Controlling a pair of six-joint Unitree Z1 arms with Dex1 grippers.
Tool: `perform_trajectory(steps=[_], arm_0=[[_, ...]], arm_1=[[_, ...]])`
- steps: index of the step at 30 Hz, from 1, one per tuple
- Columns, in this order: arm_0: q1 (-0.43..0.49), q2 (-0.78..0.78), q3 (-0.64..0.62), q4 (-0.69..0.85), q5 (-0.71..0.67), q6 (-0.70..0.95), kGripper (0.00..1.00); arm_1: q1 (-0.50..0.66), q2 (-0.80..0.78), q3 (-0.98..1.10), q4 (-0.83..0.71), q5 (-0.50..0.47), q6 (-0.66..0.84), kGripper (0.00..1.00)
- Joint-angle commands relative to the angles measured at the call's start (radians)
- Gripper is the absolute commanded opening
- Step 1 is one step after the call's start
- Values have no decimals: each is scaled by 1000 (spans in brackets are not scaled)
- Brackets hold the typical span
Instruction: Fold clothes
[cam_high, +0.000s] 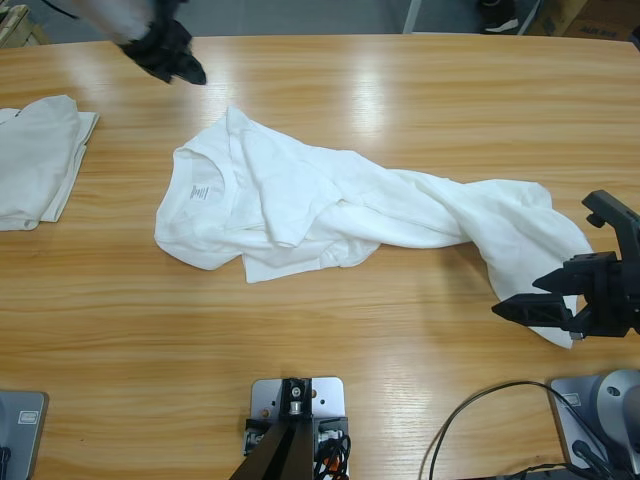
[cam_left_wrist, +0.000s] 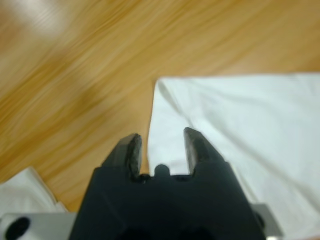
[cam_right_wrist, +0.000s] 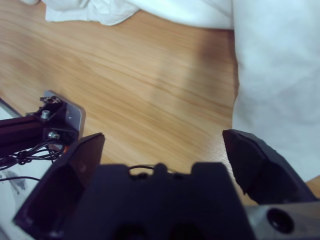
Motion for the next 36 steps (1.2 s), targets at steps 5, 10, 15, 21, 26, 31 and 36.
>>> perform_trajectory(steps=[5,10,15,21,26,31,36], arm_0=[[-404,-236,475,-154,-5,276,991],[-502,-199,493,-186,0,372,996],[-505,-137,437,-205,32,375,1000],[-509,-35,405,-225,36,368,996],[-509,-9,356,-234,87,317,706],[-498,5,271,-231,101,287,0],[-468,25,266,-230,102,257,0]], arm_1=[[-9,11,38,-23,9,11,964],[-8,17,41,-25,9,11,964],[-9,17,43,-25,10,11,964],[-9,19,42,-25,12,11,964],[-9,29,41,-27,15,11,964],[-8,39,43,-32,15,11,964],[-8,50,43,-39,20,11,964]])
